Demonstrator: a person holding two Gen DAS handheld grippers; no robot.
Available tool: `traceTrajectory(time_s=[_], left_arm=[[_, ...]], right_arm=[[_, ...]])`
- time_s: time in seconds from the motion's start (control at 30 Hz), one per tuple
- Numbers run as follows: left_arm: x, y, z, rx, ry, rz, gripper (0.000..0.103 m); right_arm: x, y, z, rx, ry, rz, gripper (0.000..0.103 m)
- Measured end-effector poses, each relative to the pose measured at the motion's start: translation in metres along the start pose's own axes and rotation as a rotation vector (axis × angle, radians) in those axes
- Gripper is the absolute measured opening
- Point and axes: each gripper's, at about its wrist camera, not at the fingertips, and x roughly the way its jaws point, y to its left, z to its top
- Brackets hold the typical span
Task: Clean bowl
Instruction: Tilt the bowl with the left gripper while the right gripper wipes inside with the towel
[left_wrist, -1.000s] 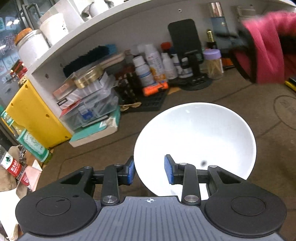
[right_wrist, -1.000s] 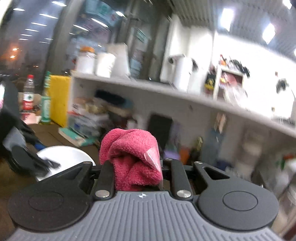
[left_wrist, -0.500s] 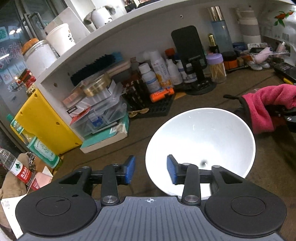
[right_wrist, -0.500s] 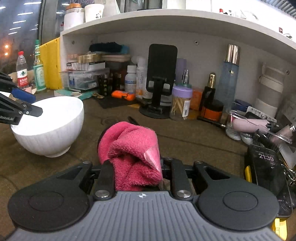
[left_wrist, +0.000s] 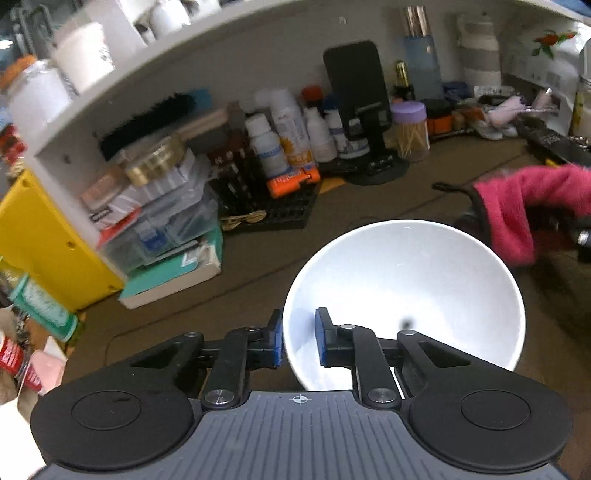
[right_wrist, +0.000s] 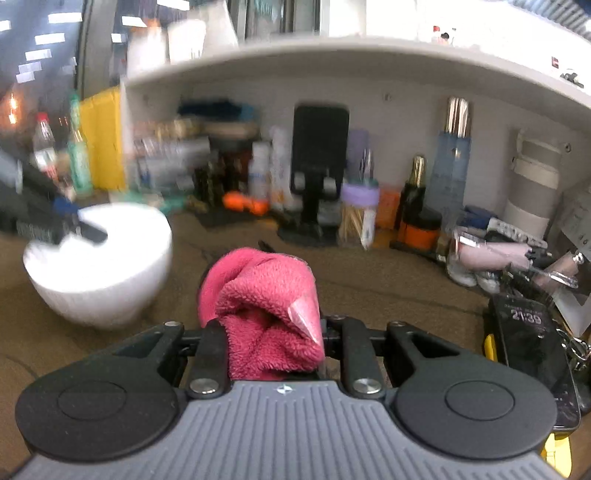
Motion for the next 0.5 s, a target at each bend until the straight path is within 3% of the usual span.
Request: traceTrajectory(time_s=[0.07,0.17,0.4,0.43,0.5], left_arm=[[-0.012,-0.015,-0.014,0.013,-0.014,0.056,0.017],[-0.023,-0.026,-0.02,0.023,-0.042,0.091,0.017],[-0.057,-0.054,-0.033,0.049,-0.119,0.123,0.02],[-0.064,-0.055,-0.035,0.038,-0.124,0.062,0.02],[-0.067,-0.058,-0.035,0.043,-0.125,0.029,0.022]], right_arm=[[-0.031,0.005,0.014,0.019,-0.081,0.052,0.022],[-0.066,0.026,0.031,-0.025,-0.11,0.161,0.022],[-0.049,0.088,0.011,-0.314,0.111,0.228,0.022],[-0.044,0.093,0.004,-0.355,0.145,0.214,0.022],[-0.034,0.095,0.001,-0.39,0.191,0.185,0.022]])
